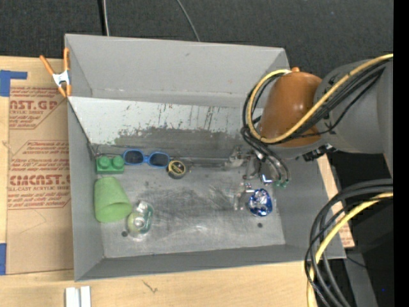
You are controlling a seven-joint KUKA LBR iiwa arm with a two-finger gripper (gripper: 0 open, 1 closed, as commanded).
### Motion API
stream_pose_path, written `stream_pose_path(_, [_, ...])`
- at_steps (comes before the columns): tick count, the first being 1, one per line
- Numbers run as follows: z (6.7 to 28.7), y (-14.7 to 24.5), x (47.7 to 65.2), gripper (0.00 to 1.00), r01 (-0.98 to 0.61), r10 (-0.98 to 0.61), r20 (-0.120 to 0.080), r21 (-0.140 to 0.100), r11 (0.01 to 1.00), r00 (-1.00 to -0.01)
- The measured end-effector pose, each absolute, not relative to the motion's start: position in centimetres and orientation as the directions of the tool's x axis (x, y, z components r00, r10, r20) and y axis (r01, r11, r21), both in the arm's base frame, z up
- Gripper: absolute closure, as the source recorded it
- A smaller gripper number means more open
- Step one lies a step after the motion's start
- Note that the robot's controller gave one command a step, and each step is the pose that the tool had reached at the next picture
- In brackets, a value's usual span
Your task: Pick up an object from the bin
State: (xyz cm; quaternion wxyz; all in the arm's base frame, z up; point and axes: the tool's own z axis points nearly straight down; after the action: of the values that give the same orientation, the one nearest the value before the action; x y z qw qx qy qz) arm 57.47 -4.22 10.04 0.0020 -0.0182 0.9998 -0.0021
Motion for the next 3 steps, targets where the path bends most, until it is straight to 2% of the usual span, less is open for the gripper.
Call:
stream_pose_path(1, [10.5,-11.6,54.8,0.00,-0.099,-0.099,0.001,-0.004,0.995,-0.995])
stream_pose_path(2, [7.3,-12.6,53.2,0.00,0.048,0.048,-0.009,0.003,0.999,-0.999])
stream_pose_path(3, [7.5,-12.5,53.4,0.00,0.046,0.046,-0.005,0.001,0.999,-0.999])
